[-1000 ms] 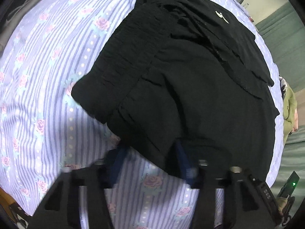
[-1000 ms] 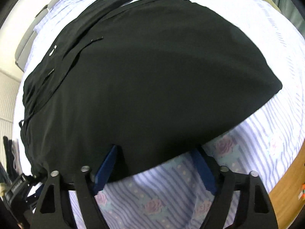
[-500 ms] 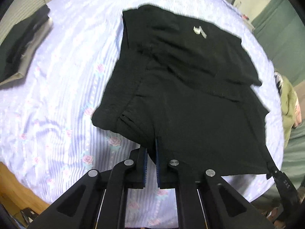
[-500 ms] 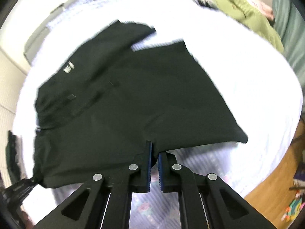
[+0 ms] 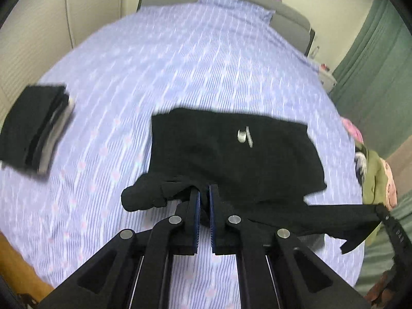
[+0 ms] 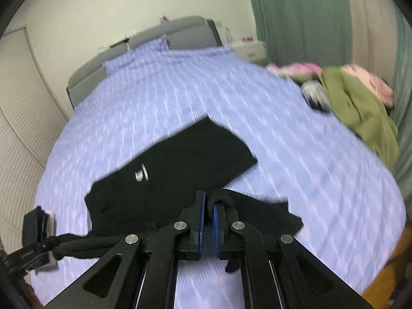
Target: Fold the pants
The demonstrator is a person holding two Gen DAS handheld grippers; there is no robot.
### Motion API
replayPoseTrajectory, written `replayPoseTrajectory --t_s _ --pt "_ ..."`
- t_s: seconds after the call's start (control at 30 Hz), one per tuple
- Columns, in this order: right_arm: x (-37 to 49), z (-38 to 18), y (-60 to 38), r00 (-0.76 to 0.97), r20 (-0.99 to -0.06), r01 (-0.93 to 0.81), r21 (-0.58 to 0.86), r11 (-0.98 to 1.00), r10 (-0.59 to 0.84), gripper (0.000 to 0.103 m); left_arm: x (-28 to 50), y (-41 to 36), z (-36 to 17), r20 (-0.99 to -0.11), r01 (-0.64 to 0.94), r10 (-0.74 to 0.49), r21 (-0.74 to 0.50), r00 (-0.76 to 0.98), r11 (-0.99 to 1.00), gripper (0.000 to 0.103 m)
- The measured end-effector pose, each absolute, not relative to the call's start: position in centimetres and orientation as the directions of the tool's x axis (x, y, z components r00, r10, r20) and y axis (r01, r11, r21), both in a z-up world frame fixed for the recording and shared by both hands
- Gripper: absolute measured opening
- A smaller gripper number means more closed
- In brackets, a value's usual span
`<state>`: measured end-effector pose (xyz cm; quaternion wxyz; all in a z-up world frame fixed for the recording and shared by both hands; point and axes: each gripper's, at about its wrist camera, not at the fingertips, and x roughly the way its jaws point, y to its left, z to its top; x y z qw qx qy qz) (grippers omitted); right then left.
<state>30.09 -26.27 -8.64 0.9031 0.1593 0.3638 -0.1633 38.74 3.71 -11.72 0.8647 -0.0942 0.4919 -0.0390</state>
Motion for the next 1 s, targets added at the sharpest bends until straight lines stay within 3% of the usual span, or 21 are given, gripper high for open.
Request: replayPoseTrajectory --t_s 0.3,0.63,1.0 --pt "44.0 -10.4 -27.3 0.692 -0.705 0.334 0.123 0.934 -0.155 0.006 49.5 2.0 -13.3 -0.825 -0.042 -0.084 -0.130 0.559 0.991 0.006" --pt "58.0 -17.7 -27.2 0.638 -0.759 0.254 0.051 0.966 -0.128 0.006 60.3 0.9 -20.8 -0.875 -0.057 0.007 -0.024 0.485 0.998 0.006" --pt "65.8 -25.7 -24.7 0.535 -0.832 0.189 -0.050 0.981 -0.146 0.006 64.4 1.3 -27.1 -0.914 -0.046 0.068 0.054 0.400 0.997 0.008"
